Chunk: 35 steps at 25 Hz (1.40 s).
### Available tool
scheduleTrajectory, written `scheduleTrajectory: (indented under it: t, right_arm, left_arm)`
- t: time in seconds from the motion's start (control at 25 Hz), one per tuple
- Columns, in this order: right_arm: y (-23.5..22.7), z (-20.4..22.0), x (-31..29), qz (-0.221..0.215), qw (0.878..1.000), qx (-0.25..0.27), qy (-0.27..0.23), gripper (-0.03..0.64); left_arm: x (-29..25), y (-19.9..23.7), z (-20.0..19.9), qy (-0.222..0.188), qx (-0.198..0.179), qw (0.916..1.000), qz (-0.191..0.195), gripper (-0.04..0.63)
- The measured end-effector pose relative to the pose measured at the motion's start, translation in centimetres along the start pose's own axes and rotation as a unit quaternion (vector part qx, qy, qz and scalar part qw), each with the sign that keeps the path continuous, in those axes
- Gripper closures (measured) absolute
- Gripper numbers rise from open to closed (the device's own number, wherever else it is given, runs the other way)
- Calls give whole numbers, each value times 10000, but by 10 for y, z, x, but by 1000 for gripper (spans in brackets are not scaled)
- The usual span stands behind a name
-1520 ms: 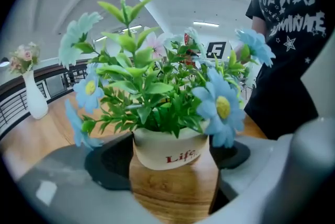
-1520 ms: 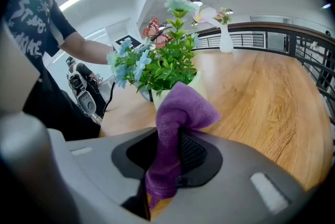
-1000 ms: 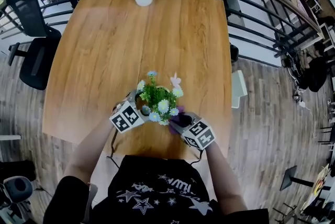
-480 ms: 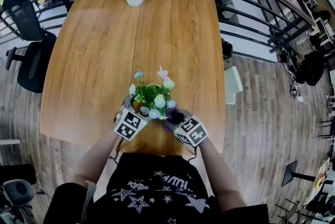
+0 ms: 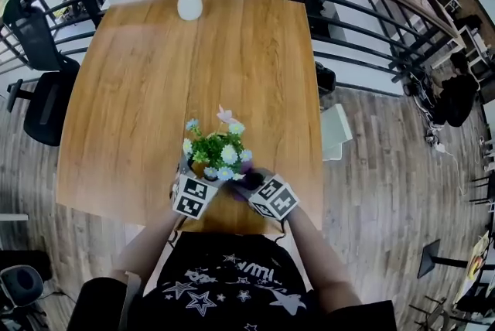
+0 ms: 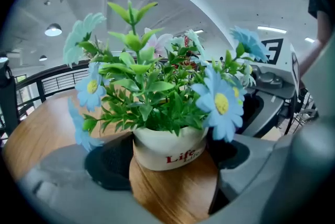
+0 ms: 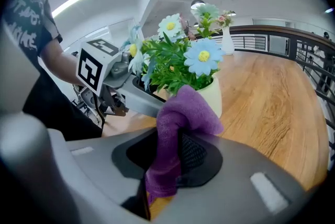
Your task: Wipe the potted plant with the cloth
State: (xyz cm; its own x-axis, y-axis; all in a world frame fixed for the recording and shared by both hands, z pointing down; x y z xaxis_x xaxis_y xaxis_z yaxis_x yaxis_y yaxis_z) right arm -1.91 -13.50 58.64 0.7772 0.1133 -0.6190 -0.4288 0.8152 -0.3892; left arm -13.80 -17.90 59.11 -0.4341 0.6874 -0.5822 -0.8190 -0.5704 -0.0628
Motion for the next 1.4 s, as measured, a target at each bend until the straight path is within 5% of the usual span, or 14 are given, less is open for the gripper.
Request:
scheduleTrajectory:
  t: [0.68, 1.12, 1.4]
  right_arm:
    - [-14, 2, 8, -25, 9999, 95, 119, 517]
    - [-38, -4, 16, 493, 9987, -104, -53, 517]
    - [-45, -6, 22, 763, 9970, -20, -86, 515]
  left_arm:
    - [15, -8, 0, 98, -12, 9997, 235, 124]
    - [25, -21, 5, 118, -53, 9985, 525, 124]
    - [26, -22, 13, 70, -435, 9956, 822, 124]
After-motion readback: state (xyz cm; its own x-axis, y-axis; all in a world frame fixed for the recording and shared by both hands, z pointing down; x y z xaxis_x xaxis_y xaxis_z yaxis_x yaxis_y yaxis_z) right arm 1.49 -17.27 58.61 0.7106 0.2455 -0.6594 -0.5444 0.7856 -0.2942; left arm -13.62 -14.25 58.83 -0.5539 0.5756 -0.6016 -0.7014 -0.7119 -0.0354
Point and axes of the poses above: the fingertips, and each gripper's own axes: x backward along the fingers, y to its left, z out of its underside, the point moved 6 cm from there along x, backward along the fingers, and after that the axes turned 11 degrees about -z, right-handed, at the moved point
